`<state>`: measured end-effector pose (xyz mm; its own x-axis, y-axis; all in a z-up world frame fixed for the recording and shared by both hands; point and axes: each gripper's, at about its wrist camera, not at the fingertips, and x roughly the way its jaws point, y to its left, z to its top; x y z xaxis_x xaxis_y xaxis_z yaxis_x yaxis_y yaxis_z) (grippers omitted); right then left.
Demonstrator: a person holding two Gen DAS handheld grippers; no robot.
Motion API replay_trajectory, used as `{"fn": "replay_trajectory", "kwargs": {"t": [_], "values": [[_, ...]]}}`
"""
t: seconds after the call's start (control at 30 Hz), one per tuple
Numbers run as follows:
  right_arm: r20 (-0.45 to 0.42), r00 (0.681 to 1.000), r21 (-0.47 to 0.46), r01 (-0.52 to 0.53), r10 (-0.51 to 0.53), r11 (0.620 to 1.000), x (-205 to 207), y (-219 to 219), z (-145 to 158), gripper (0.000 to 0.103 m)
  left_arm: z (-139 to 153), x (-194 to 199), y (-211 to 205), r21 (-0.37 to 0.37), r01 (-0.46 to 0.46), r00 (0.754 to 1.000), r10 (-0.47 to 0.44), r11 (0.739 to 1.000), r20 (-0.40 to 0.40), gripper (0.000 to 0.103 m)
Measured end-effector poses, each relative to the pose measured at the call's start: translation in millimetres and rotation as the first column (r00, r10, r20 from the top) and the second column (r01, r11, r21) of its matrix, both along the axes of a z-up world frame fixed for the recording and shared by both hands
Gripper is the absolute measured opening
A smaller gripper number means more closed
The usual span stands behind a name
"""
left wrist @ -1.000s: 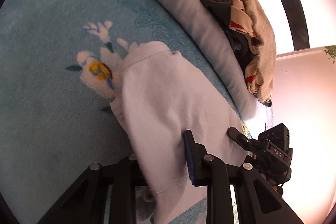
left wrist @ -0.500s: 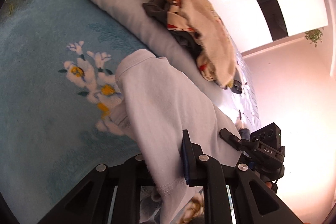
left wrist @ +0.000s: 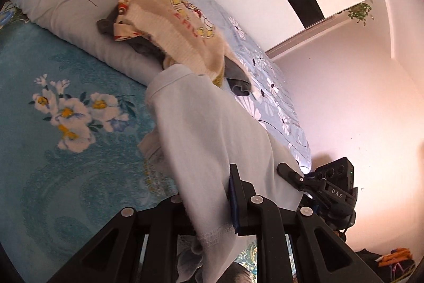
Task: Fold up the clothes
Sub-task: 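Lift the folded shirt with both grippers and carry it toward the dark grey pile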
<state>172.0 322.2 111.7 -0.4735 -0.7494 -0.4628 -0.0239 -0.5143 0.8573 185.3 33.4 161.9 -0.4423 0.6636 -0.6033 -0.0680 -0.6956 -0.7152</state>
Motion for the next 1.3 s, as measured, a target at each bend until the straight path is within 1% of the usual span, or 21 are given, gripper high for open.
{"fn": "replay_trajectory", "kwargs": {"t": [0.23,0.43,0.57,0.7,0.77,0.93,1.0,1.17,1.3], "values": [[-0.059,0.995,-0.009,0.086,-0.086,0.996,47.3,65.9,23.2,0.012,21.2,3.5,66.8,-0.031,0.111,0.993,-0.112,0.993,-0.034,0.019],[-0.096,0.981,-0.028,0.167,-0.169,0.986,82.7,118.8,27.9,0.012,30.2,6.7,131.3,-0.075,0.228,0.972,-0.232,0.971,-0.048,0.019],[-0.1,0.966,-0.04,0.236,-0.239,0.971,105.3,160.4,27.3,0.012,30.9,5.1,180.8,-0.088,0.31,0.948,-0.315,0.946,-0.05,0.019],[-0.104,0.95,-0.026,0.293,-0.294,0.956,126.6,204.8,27.6,0.012,29.8,3.5,233.9,-0.098,0.389,0.918,-0.395,0.916,-0.04,0.019],[-0.104,0.941,-0.022,0.32,-0.321,0.947,135.3,226.9,26.4,0.012,26.3,4.7,259.0,-0.111,0.428,0.9,-0.434,0.897,-0.033,0.018],[-0.098,0.924,-0.002,0.371,-0.369,0.929,151.5,280.9,22.1,0.012,17.8,1.1,324.7,-0.164,0.524,0.847,-0.531,0.836,0.001,0.018],[-0.092,0.922,0.021,0.379,-0.376,0.925,154.7,302.5,20.8,0.012,13.2,-3.1,347.6,-0.166,0.545,0.834,-0.552,0.822,0.009,0.018],[-0.062,0.919,0.077,0.394,-0.39,0.916,149.3,353.5,15.4,0.012,-7.2,-18.0,393.8,-0.147,0.574,0.818,-0.573,0.805,0.055,0.018],[-0.04,0.915,0.121,0.403,-0.401,0.907,136.2,387.1,9.5,0.012,-19.9,-28.9,422.4,-0.149,0.588,0.809,-0.584,0.795,0.072,0.018]]}}
